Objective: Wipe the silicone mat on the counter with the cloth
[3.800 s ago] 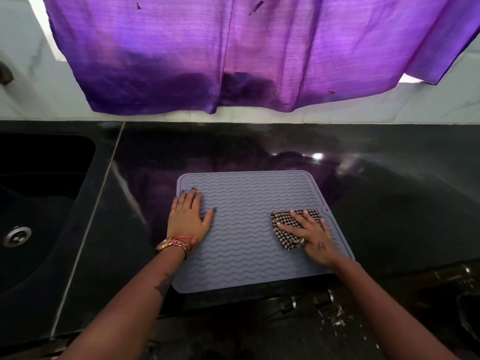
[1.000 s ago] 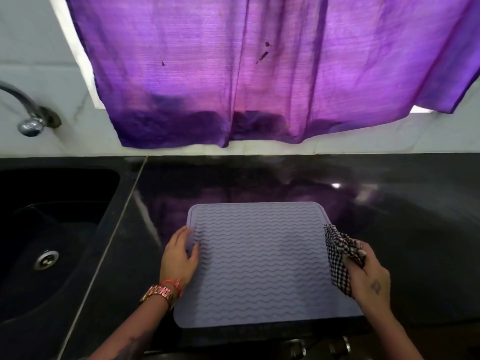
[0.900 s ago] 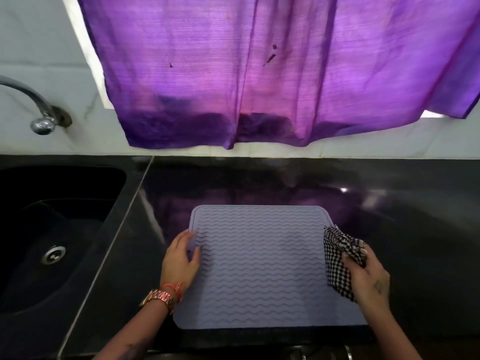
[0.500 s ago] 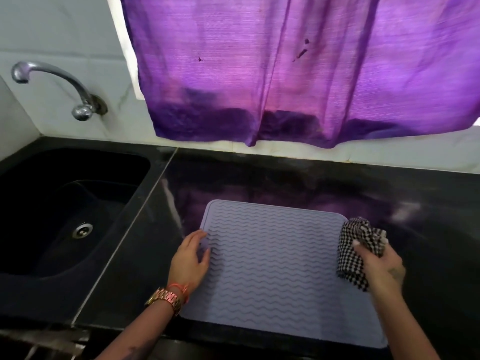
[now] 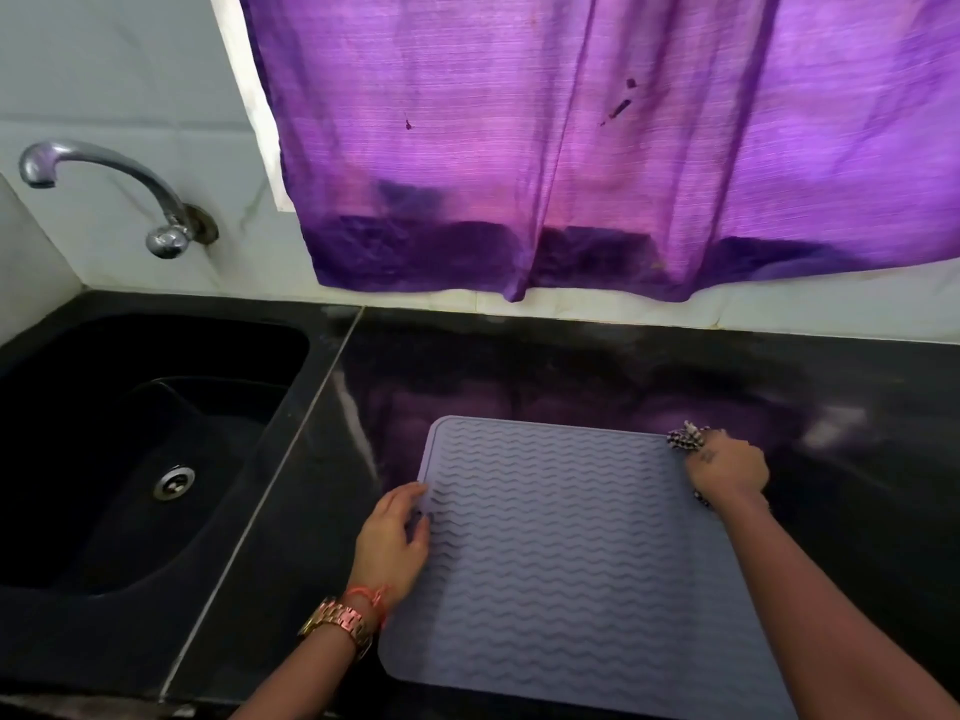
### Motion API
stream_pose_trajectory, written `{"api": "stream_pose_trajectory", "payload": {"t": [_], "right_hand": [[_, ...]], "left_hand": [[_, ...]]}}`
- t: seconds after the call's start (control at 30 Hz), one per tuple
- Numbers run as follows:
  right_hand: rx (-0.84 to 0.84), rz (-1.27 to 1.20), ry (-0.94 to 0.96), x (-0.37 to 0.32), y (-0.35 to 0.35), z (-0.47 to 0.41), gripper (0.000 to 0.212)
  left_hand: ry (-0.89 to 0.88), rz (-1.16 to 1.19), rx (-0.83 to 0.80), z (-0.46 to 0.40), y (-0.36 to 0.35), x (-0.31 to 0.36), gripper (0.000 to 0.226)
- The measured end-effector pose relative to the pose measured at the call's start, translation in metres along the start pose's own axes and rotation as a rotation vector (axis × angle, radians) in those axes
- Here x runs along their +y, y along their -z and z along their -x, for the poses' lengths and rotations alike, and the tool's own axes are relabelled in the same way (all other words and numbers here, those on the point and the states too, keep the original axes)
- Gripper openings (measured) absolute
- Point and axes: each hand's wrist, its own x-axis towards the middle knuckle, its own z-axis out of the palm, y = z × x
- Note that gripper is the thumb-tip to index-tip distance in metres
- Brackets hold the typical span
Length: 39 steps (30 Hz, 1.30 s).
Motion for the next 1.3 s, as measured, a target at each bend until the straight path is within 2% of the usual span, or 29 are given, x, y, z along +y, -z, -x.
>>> {"api": "stream_pose_trajectory", "payload": {"t": [0.17,0.43,0.5,0.6,0.7,0.8,0.97,1.03,1.1,1.2,1.3], "right_hand": [[0.039,0.029,0.056,-0.025,-0.006,0.004,0.032],[-0.010,0.077,0.417,-0.135,-0.040,0.052,0.033],[-0.047,0.070,0.523,-0.165,-0.050,0.066,0.035],[-0.095,0.066,0.658,-0.197,-0.062,0.084,0.040],[-0.134,0.085,0.788,-0.211,-0.067,0.101,0.044],[-0.195,0.109,0.868,-0.206,-0.071,0.116,0.048],[-0.236,0.146,0.956,-0.176,-0.063,0.149,0.053],[-0.230,0.149,1.010,-0.163,-0.065,0.166,0.052],[-0.203,0.109,1.073,-0.151,-0.072,0.182,0.051],[-0.258,0.093,1.129,-0.133,-0.077,0.203,0.046],[-0.207,0.078,1.245,-0.111,-0.076,0.225,0.039]], "left_hand": [[0.021,0.059,0.016,-0.004,0.001,-0.006,0.030],[0.069,0.101,-0.042,-0.005,0.009,-0.004,0.030],[0.150,0.205,-0.107,-0.007,0.014,-0.004,0.038],[0.290,0.482,-0.187,-0.012,0.019,-0.006,0.058],[0.334,0.681,-0.196,-0.015,0.025,0.002,0.052],[0.337,0.736,-0.151,-0.018,0.027,0.005,0.050],[0.335,0.514,0.088,-0.030,0.025,0.000,0.043],[0.303,0.431,0.133,-0.035,0.025,-0.002,0.047],[0.263,0.377,0.128,-0.039,0.025,-0.001,0.047],[0.268,0.340,0.086,-0.045,0.020,0.002,0.050],[0.259,0.296,0.041,-0.046,0.013,0.006,0.049]]}}
